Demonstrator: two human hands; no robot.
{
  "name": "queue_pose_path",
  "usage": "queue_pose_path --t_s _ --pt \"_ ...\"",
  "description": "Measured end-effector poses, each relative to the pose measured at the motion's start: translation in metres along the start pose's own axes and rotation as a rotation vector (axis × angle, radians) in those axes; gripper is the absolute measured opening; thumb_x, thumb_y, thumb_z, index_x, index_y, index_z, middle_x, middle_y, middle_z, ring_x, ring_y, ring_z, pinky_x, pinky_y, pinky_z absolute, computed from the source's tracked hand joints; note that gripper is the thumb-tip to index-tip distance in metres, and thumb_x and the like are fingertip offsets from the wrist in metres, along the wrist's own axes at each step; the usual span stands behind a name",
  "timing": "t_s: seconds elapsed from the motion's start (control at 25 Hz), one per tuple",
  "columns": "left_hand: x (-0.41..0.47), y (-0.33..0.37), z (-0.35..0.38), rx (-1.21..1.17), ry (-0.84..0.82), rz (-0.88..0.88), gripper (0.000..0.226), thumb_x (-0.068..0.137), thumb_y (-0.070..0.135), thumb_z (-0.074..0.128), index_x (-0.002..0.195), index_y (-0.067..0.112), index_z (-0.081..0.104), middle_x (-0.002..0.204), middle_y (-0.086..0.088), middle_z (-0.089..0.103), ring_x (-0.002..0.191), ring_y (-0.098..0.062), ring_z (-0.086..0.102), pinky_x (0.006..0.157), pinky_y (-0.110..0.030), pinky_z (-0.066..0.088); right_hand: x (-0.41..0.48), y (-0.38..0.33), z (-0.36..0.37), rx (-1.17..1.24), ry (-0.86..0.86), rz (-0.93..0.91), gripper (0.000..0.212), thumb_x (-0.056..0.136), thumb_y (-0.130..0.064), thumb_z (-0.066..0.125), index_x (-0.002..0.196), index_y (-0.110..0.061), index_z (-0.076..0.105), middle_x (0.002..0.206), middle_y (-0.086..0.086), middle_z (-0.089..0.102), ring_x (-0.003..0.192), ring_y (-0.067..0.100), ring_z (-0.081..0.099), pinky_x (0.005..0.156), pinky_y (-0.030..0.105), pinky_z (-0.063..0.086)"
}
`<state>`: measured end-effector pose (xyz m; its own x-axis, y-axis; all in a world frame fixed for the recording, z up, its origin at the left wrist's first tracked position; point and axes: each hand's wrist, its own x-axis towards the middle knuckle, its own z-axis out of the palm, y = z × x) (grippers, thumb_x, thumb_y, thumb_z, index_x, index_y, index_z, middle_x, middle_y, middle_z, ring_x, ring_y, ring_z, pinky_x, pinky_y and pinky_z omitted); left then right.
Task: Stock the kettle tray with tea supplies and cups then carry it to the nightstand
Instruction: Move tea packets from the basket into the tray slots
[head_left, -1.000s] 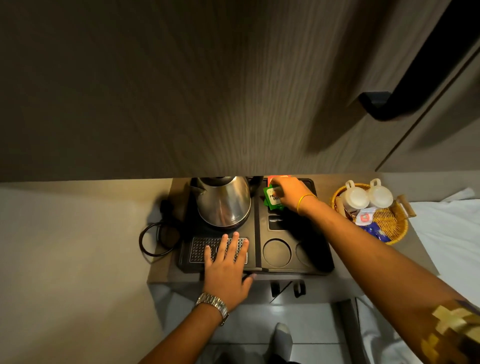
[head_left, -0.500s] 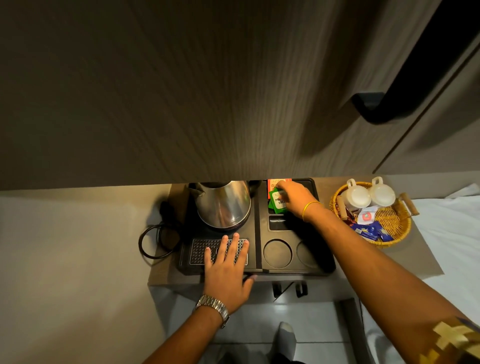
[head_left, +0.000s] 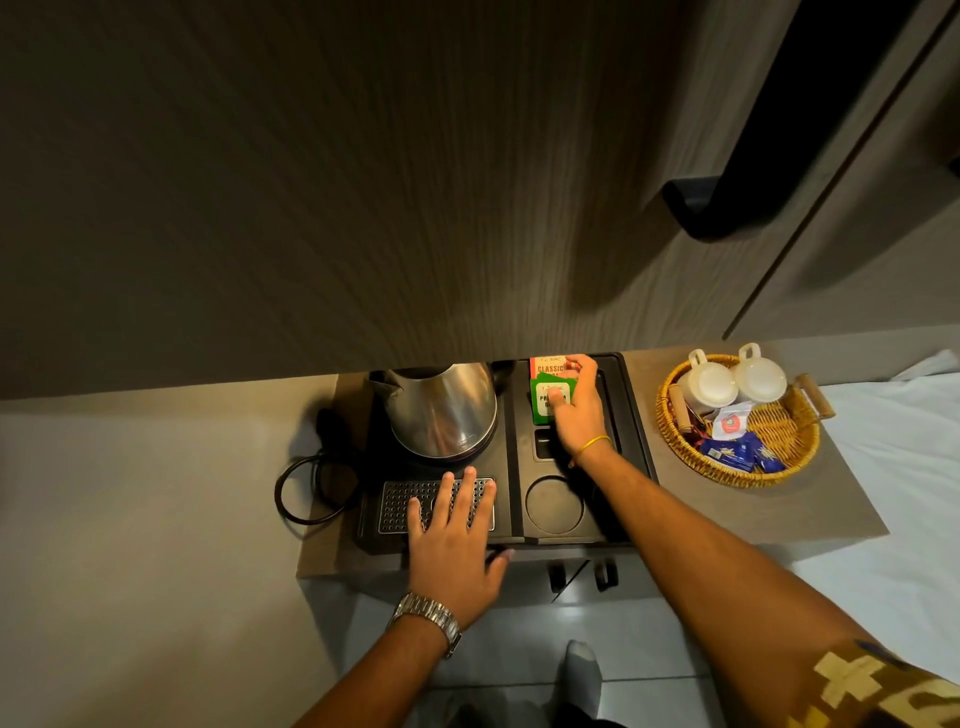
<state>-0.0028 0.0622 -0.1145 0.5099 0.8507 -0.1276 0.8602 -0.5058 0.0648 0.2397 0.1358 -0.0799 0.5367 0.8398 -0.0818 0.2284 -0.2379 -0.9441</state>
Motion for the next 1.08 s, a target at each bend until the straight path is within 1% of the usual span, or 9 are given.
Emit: queue_pose_path --t_s 0.08,0.16,0.24,0.36,0.44,0.64,0.84,0.96,1.08 --pt "0.0 0.0 0.0 -0.002 -0.002 0.0 0.093 0.083 0.074 0.044 0.161 0.031 0.015 0.172 -0.005 0.016 0.157 -0.032 0.018 0.118 -0.07 0.025 0.005 -0.001 -0.001 -0.128 -0.044 -0.038 0.045 0.101 -0.001 0.052 0.143 -0.013 0.044 0.141 0.017 0.052 0.127 0.032 0.055 0.105 0.045 0.053" --pt "0.0 0.0 0.0 -0.004 -0.003 0.002 0.093 0.084 0.074 0.044 0.161 0.031 0.016 0.172 -0.005 0.017 0.157 -0.032 0.018 0.117 -0.07 0.025 0.01 0.001 -0.001 -0.448 -0.074 -0.11 0.033 0.103 -0.013 0.051 0.136 -0.007 0.053 0.139 0.018 0.048 0.129 0.033 0.046 0.11 0.045 0.046" --pt "0.0 0.001 -0.001 -0.006 0.0 0.005 0.093 0.083 0.074 0.046 0.161 0.03 0.019 0.171 -0.006 0.02 0.156 -0.033 0.021 0.116 -0.07 0.028 0.013 0.0 -0.002 -0.637 -0.069 -0.171 0.036 0.105 -0.023 0.049 0.136 -0.006 0.054 0.139 0.017 0.045 0.127 0.032 0.044 0.109 0.044 0.043" --pt "-0.001 0.002 -0.003 -0.011 0.005 0.014 0.093 0.082 0.073 0.049 0.16 0.029 0.023 0.17 -0.007 0.025 0.155 -0.033 0.025 0.114 -0.07 0.032 0.015 -0.003 -0.004 -0.641 -0.048 -0.214 0.036 0.105 -0.023 0.051 0.139 -0.012 0.053 0.14 0.017 0.044 0.126 0.033 0.044 0.109 0.044 0.044" --pt "-0.001 0.002 -0.004 -0.012 0.005 0.015 0.093 0.081 0.073 0.05 0.16 0.029 0.024 0.169 -0.007 0.026 0.155 -0.033 0.026 0.113 -0.07 0.032 0.017 -0.003 -0.006 -0.664 -0.081 -0.239 0.034 0.105 -0.02 0.051 0.139 -0.015 0.054 0.142 0.016 0.044 0.129 0.033 0.043 0.11 0.044 0.045" --pt "-0.001 0.001 -0.004 -0.008 0.002 0.017 0.093 0.081 0.073 0.049 0.16 0.029 0.024 0.169 -0.007 0.027 0.154 -0.033 0.028 0.113 -0.07 0.033 0.02 -0.004 -0.009 -0.749 -0.147 -0.304 0.028 0.106 -0.02 0.049 0.131 -0.014 0.06 0.143 0.015 0.044 0.125 0.034 0.045 0.104 0.042 0.047" --pt "0.0 0.0 -0.002 0.0 0.006 0.023 0.094 0.081 0.073 0.051 0.159 0.029 0.025 0.169 -0.008 0.028 0.153 -0.035 0.029 0.112 -0.07 0.034 0.01 -0.003 -0.018 -0.811 -0.149 -0.352 0.041 0.105 -0.027 0.049 0.146 -0.018 0.052 0.149 0.01 0.045 0.135 0.032 0.041 0.111 0.043 0.043" --pt "0.0 0.0 -0.001 0.006 0.02 0.03 0.093 0.082 0.073 0.05 0.159 0.028 0.026 0.169 -0.008 0.028 0.153 -0.034 0.029 0.112 -0.07 0.034 0.006 -0.003 -0.035 -0.796 -0.081 -0.366 0.045 0.103 -0.028 0.052 0.147 -0.016 0.052 0.149 0.01 0.046 0.137 0.031 0.04 0.113 0.044 0.041" --pt "0.0 0.0 0.0 0.005 0.033 0.037 0.092 0.083 0.073 0.05 0.16 0.028 0.026 0.169 -0.007 0.027 0.154 -0.033 0.029 0.112 -0.07 0.034 0.006 0.001 -0.08 -0.74 0.121 -0.359 0.037 0.097 -0.022 0.059 0.133 -0.014 0.062 0.133 0.011 0.055 0.124 0.031 0.049 0.106 0.044 0.045"
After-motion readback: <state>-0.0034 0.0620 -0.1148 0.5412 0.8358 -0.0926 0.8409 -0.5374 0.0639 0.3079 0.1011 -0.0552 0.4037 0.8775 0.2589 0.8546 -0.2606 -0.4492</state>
